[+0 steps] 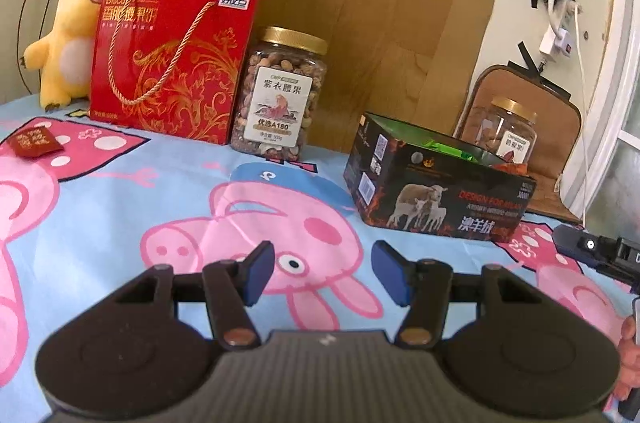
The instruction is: Organize snacks
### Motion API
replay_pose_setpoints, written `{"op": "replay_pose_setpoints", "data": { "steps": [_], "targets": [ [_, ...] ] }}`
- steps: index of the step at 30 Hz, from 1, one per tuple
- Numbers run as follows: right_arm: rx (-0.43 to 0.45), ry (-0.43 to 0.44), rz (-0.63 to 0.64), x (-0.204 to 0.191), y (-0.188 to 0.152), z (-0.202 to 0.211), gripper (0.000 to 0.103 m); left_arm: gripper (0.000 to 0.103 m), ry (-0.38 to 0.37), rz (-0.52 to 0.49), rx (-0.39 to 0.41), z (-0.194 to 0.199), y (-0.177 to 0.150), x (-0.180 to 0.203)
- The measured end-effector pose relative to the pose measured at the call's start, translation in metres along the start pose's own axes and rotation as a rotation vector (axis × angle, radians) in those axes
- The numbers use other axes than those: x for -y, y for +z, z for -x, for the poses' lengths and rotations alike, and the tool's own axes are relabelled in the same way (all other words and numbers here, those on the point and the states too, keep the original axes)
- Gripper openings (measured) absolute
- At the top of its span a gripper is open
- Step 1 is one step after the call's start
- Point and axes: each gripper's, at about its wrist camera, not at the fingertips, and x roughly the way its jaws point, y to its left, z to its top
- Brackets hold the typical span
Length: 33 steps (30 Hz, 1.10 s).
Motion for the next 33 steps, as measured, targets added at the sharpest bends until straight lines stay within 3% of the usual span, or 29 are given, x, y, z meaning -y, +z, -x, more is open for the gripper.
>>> {"op": "replay_pose_setpoints", "data": {
  "steps": [33],
  "targets": [
    [0.001,0.028,0.004,0.0011,-0.0009,0.0018,0.058,0.055,-0.013,0.033,-0.02,-0.0026,0.0005,-0.005]
  ]
}}
